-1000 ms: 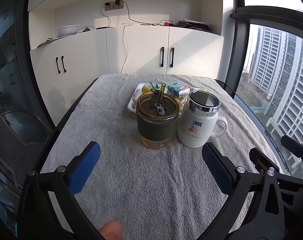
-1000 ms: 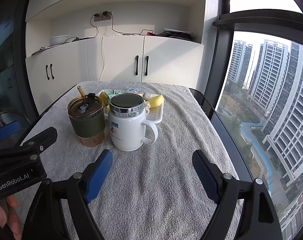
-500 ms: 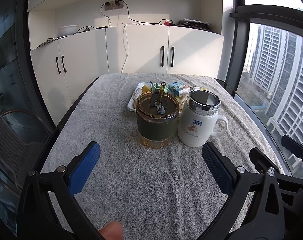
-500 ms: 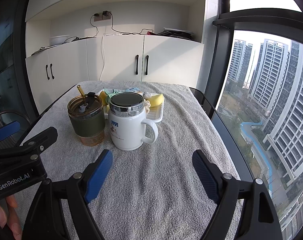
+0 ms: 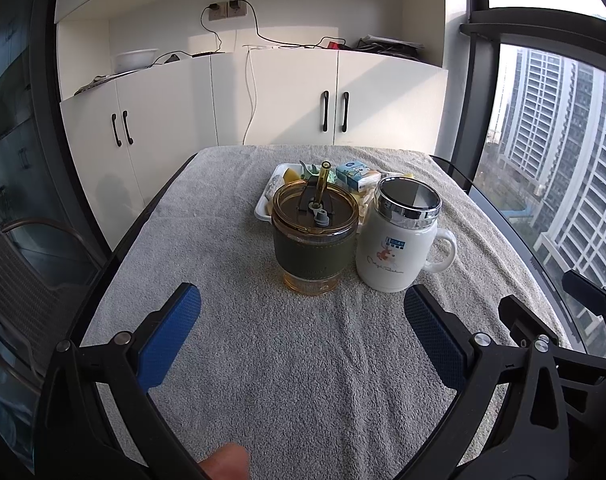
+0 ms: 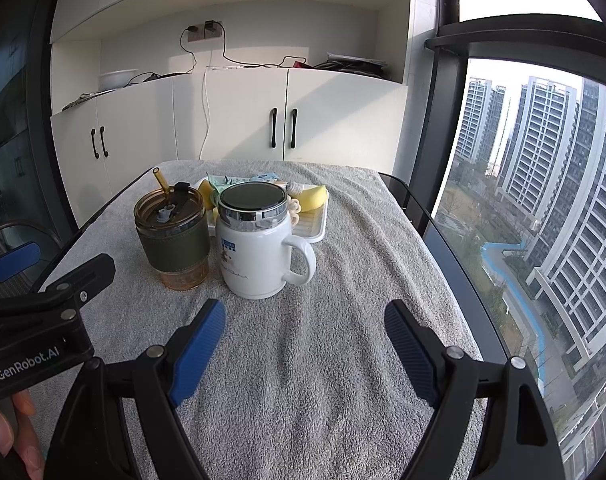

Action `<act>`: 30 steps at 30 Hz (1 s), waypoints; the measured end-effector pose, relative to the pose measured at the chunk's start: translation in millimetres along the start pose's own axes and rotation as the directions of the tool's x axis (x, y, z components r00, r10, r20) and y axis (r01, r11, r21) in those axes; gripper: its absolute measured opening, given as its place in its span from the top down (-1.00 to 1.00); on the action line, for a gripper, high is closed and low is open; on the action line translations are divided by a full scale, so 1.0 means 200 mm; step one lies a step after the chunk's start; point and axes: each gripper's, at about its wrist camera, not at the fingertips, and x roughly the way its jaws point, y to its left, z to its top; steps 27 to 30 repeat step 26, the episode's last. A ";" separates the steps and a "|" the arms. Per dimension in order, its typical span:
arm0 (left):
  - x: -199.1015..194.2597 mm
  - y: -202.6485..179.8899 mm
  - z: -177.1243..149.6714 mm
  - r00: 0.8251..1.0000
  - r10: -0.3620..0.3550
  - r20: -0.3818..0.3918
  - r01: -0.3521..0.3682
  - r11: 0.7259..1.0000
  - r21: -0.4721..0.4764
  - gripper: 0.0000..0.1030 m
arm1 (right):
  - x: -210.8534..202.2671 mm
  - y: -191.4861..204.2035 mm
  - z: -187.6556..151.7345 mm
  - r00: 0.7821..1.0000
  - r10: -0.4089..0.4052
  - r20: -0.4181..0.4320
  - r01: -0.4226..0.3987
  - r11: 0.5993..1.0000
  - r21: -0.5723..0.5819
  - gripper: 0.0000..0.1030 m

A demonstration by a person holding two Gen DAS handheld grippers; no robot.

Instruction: Organize soft objects

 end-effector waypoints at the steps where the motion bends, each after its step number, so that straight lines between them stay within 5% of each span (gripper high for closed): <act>1: 0.00 0.00 0.00 1.000 0.003 0.001 -0.003 1.000 0.001 -1.00 | 0.00 0.00 0.00 1.000 0.001 0.000 -0.001 1.000 0.001 -0.63; 11: 0.04 -0.01 -0.02 0.998 0.055 -0.038 -0.055 0.998 0.006 -1.00 | 0.01 0.00 0.00 1.000 0.002 0.005 -0.002 1.000 -0.003 -0.63; 30: -0.03 -0.01 0.01 0.998 0.033 0.044 -0.034 0.999 0.019 -1.00 | 0.02 -0.01 0.00 1.000 0.004 0.006 -0.004 1.000 -0.007 -0.63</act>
